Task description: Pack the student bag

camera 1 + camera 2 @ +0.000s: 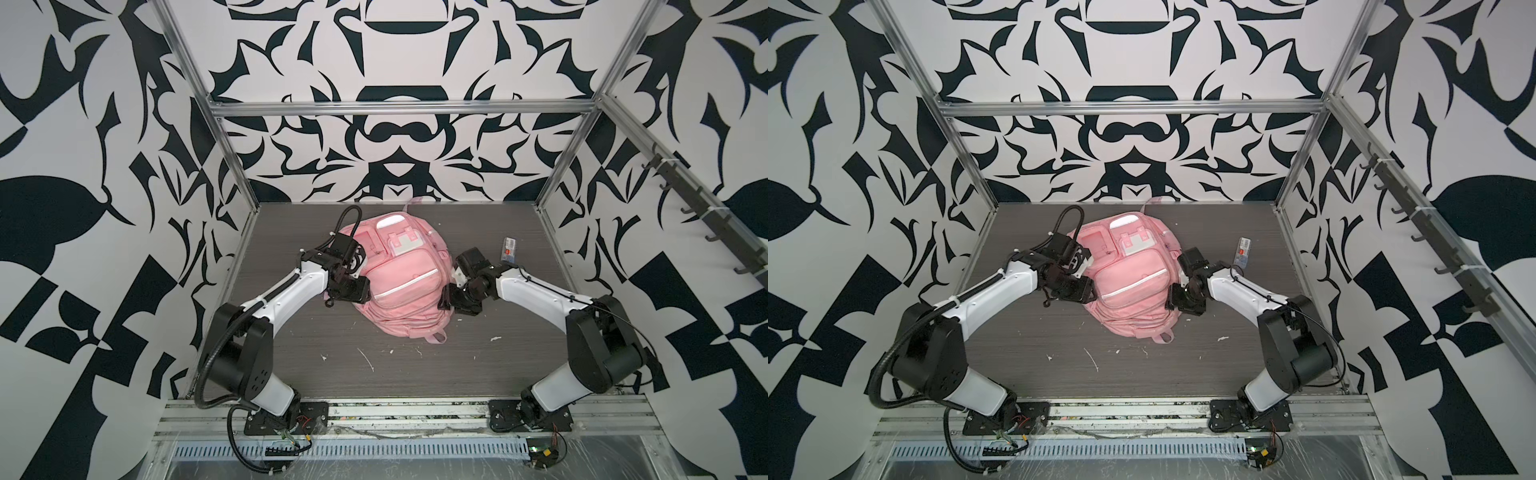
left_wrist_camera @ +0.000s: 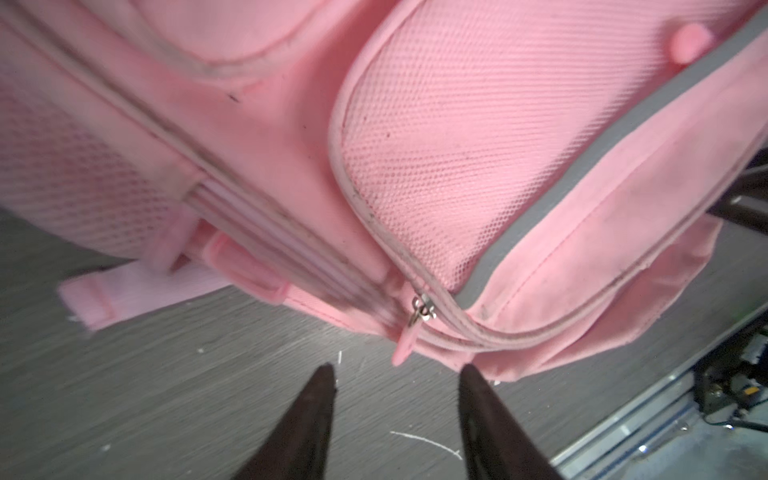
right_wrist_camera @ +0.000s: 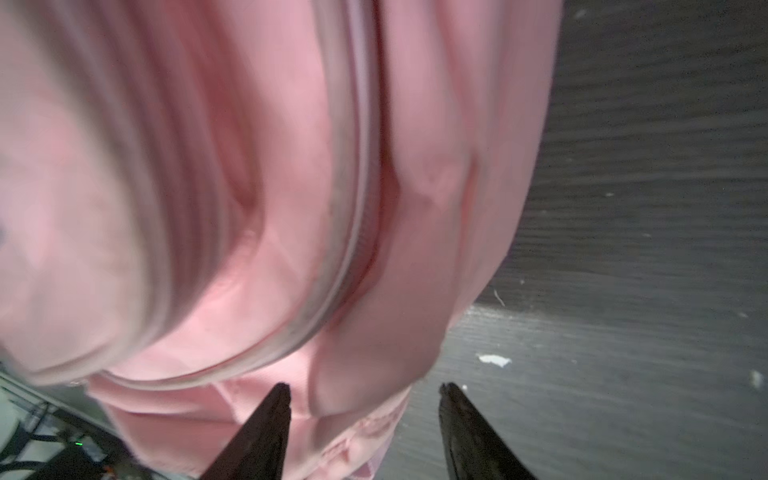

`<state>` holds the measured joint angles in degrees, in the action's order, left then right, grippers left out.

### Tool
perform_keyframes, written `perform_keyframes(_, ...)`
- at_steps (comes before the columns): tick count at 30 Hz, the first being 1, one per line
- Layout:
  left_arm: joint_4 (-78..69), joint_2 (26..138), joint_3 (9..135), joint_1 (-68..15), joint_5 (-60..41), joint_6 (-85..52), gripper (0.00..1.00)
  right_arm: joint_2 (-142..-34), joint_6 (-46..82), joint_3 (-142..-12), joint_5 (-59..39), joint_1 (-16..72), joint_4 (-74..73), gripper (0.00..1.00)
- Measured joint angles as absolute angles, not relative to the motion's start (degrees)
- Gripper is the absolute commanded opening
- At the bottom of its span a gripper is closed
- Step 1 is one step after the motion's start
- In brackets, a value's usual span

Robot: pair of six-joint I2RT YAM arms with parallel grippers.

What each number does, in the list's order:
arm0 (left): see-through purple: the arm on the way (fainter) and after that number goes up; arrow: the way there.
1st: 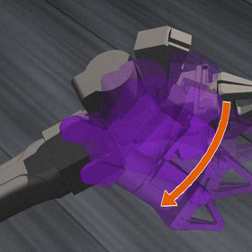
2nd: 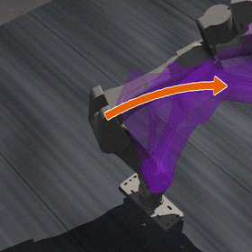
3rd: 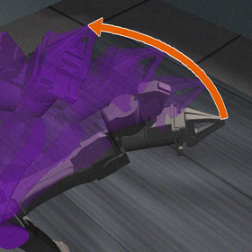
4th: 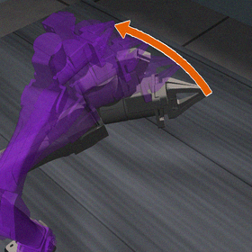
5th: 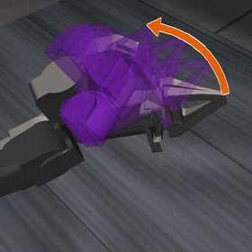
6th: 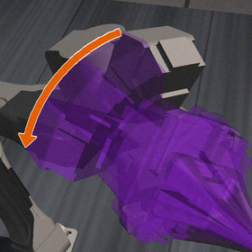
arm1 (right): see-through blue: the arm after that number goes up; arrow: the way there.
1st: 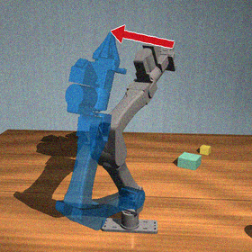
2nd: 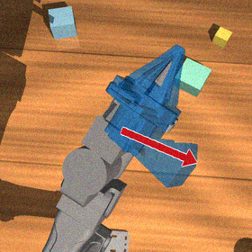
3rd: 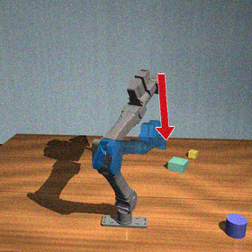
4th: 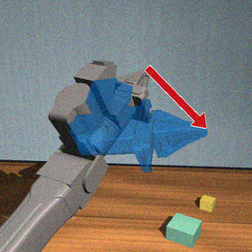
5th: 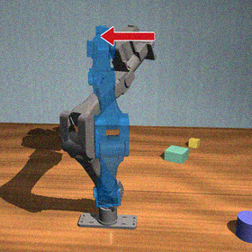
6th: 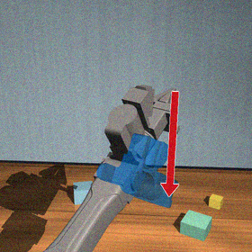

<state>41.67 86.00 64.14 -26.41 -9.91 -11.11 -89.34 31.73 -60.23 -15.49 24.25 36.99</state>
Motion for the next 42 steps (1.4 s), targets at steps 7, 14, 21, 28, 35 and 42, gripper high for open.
perform_keyframes(7, 43.9, 80.3, 65.1, -27.6, -7.8, -11.7, 0.83, -89.5, 27.7, -73.6, -14.9, 15.3, 42.7, 0.78)
perform_keyframes(14, 42.9, 85.5, 74.1, -35.3, -9.5, -14.1, 0.89, -94.7, 21.7, -80.9, -12.3, 0.9, 45.8, 0.78)
perform_keyframes(21, 39.7, 92.4, 81.7, -40.9, -11.7, -17.5, 0.93, -102.3, 19.1, -84.3, -9.1, -6.4, 46.0, 0.79)
perform_keyframes(28, 38.6, 97.5, 86.8, -43.0, -13.5, -18.6, 1.00, -111.2, 17.8, -89.2, -7.1, -8.8, 44.9, 0.83)
perform_keyframes(35, 38.8, 98.7, 88.7, -43.2, -13.5, -19.4, 0.99, -120.0, 18.5, -94.9, -6.6, -11.4, 43.9, 0.87)
perform_keyframes(42, 38.8, 98.8, 89.0, -43.2, -13.6, -20.8, 0.99, -127.2, 19.4, -103.9, -5.8, -12.1, 43.9, 0.83)
